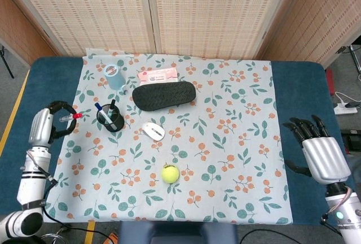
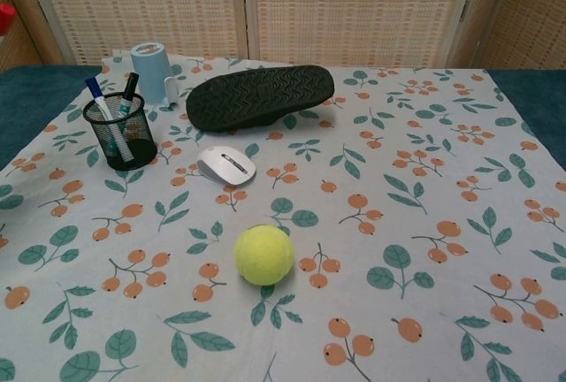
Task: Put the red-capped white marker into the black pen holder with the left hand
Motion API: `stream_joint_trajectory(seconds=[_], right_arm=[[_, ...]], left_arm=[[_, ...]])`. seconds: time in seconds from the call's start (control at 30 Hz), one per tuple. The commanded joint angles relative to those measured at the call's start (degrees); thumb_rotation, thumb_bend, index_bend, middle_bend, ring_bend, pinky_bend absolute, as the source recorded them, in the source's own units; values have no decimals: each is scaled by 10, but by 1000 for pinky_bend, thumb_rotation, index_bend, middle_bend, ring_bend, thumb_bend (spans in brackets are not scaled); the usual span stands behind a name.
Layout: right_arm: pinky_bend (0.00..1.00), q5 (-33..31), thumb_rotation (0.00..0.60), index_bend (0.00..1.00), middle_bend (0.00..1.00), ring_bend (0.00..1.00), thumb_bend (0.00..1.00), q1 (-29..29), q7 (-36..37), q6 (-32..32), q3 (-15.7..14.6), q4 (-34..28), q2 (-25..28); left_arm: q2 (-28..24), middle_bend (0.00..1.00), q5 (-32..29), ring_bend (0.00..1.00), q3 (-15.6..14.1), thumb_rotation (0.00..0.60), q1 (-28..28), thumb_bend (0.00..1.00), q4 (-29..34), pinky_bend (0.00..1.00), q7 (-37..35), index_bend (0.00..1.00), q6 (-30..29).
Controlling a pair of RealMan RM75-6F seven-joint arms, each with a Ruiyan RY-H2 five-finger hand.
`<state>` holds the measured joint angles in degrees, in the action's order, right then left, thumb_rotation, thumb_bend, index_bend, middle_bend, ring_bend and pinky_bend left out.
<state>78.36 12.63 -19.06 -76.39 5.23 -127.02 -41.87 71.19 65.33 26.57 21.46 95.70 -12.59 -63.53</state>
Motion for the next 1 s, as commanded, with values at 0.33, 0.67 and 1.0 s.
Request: stream_joint_trajectory(seconds=[0.33,0.67,1.0], right_arm=[[16,2,600,187,128,134,98,0,4,1,0,0,0],[16,-6,600,190,128,134,98,0,3,0,2,4,1],[2,-16,600,205,128,134,98,2,-3,2,4,2,-1]], left_arm=[[-38,610,-120,254,71,600,81,354,36,239,-283,565,229],[34,593,-105,241,57,600,132,356,-93,230,-325,559,267],[64,253,-58,76,45,600,157,355,-176,195,-377,297,320]])
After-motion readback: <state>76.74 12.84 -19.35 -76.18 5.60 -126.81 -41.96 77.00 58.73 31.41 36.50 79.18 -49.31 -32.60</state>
